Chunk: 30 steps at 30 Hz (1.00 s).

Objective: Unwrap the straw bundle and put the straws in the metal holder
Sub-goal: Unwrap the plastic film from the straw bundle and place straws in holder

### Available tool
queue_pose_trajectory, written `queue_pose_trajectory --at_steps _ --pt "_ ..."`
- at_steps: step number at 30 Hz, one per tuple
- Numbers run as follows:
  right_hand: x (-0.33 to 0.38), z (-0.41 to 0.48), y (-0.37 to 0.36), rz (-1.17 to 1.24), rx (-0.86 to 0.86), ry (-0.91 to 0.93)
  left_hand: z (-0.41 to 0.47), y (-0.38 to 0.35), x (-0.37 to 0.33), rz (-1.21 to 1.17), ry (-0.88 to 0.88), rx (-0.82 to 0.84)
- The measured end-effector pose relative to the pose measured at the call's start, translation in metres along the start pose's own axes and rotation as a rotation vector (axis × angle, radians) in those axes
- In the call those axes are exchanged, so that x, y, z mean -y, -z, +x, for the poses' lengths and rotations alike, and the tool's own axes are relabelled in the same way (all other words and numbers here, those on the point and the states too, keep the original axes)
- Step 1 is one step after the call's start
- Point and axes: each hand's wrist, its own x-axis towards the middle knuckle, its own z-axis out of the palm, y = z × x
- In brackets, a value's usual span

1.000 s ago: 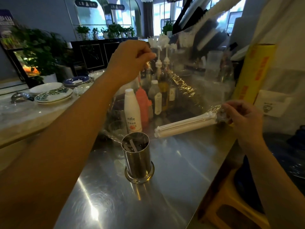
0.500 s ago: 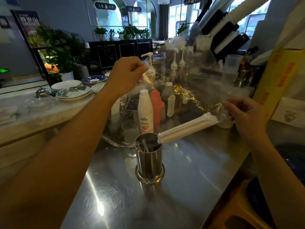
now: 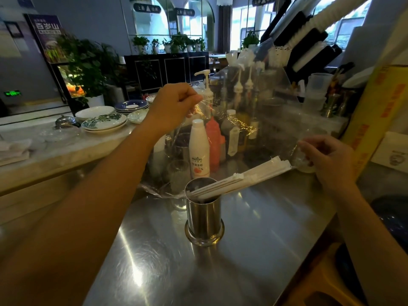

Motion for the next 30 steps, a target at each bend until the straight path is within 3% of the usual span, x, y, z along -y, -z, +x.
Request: queue_pose_trajectory --at_steps 6,10,16,22,30 --pt "-0.01 -0.007 -0.002 0.049 -0.023 -0.065 -0.003 -0.004 0.001 0.023 0.001 0.082" --pt "-0.02 -0.014 -0.005 0.214 -0.029 -0.232 -0.004 -0.002 0.004 0.019 0.017 0.084" --pt "-0.028 -0.022 -0.006 0.281 -0.069 -0.332 -0.008 0.001 0.014 0.055 0.118 0.3" --pt "-0.008 -0.005 -0.007 0.289 -0.099 -0.328 -0.009 0.011 0.012 0.084 0.049 0.083" --pt "0.018 0.016 -0.018 0.271 -0.094 -0.233 -0.026 0.028 0.025 0.01 0.159 0.087"
